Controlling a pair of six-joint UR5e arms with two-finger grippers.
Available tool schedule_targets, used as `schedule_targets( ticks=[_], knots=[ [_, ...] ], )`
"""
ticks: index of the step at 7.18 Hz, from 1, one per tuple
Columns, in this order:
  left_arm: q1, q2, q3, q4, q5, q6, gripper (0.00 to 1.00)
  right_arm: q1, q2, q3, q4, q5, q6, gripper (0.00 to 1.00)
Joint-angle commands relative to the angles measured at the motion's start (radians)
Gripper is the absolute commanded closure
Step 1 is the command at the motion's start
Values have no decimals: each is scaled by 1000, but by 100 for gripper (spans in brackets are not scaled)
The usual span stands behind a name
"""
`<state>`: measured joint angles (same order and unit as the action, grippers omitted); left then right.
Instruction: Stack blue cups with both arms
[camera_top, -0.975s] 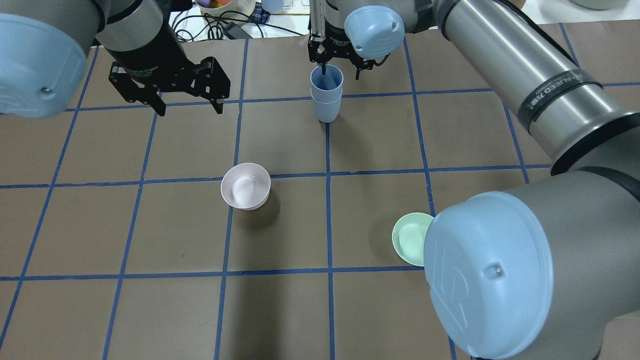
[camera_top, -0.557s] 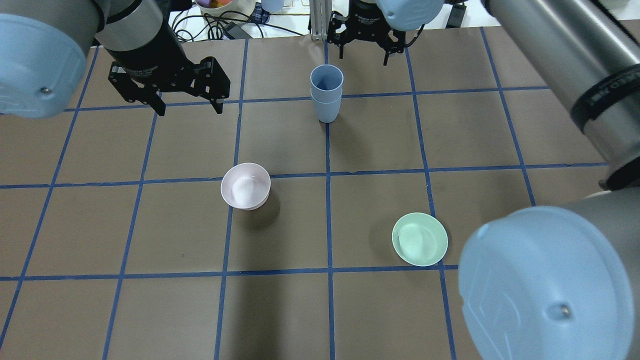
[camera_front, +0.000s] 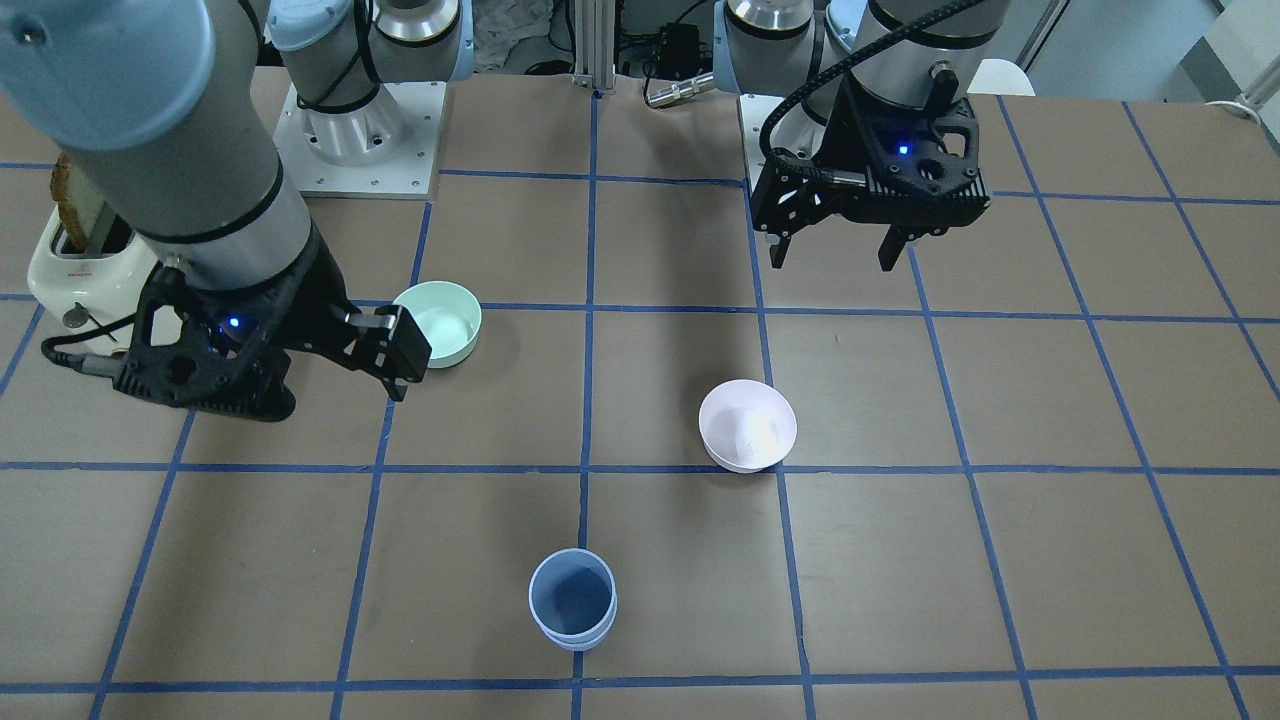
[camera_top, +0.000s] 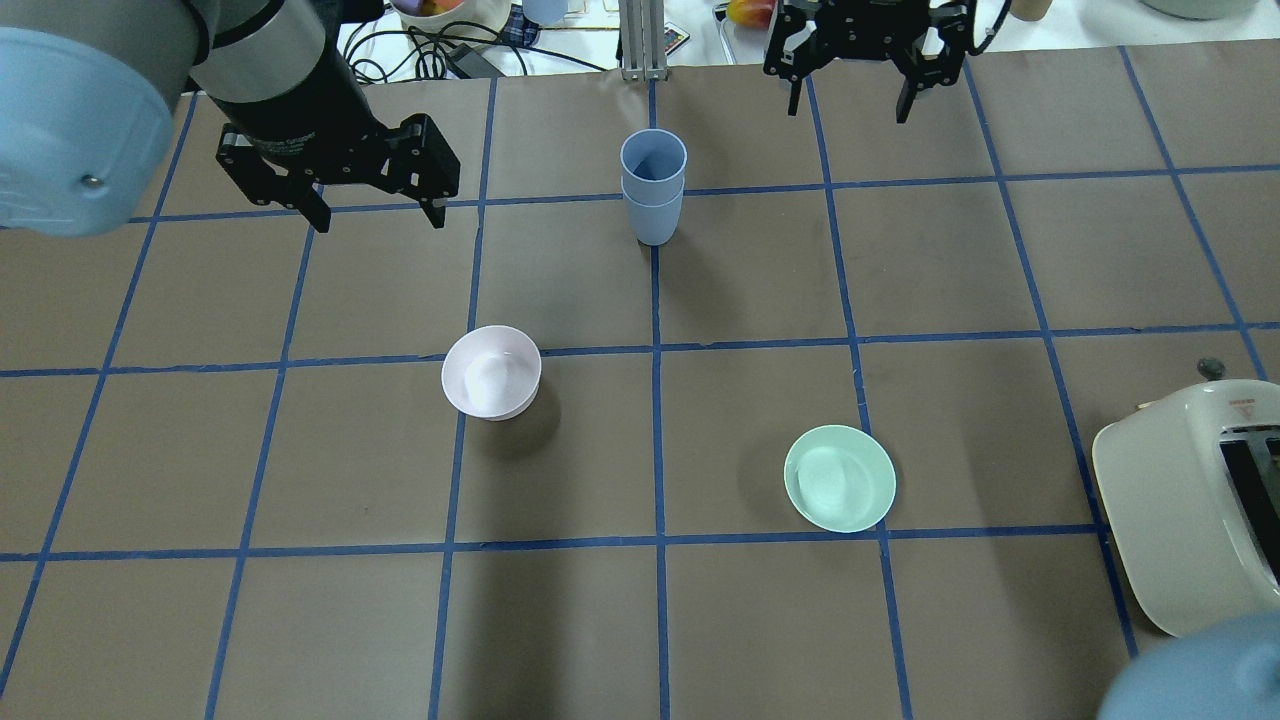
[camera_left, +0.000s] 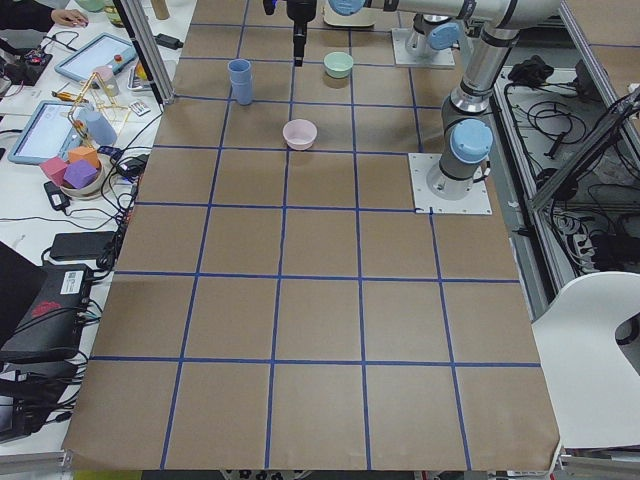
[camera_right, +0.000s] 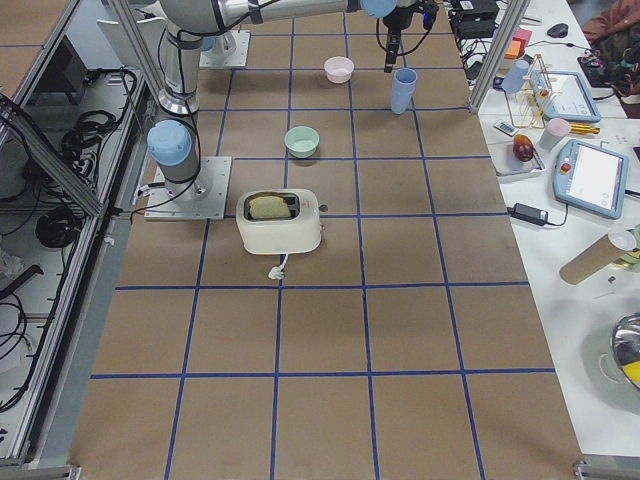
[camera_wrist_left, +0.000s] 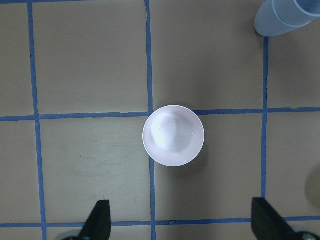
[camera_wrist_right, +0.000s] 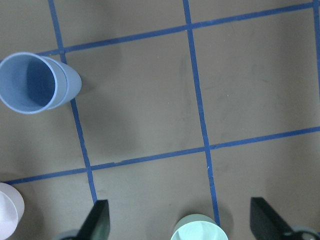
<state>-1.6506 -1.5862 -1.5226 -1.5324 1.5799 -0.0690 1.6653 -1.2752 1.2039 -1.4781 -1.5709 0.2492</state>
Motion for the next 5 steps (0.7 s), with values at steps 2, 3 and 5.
schedule_targets(
  ticks=[2, 3, 5],
  knots=[
    [-2, 0, -1, 0, 0, 0, 0, -41, -159, 184, 12, -5, -108, 0],
    [-2, 0, -1, 0, 0, 0, 0, -41, -174, 215, 10, -3, -100, 0],
    [-2, 0, -1, -2, 2, 0, 0, -55, -177, 230, 10, -5, -108, 0]
  ],
)
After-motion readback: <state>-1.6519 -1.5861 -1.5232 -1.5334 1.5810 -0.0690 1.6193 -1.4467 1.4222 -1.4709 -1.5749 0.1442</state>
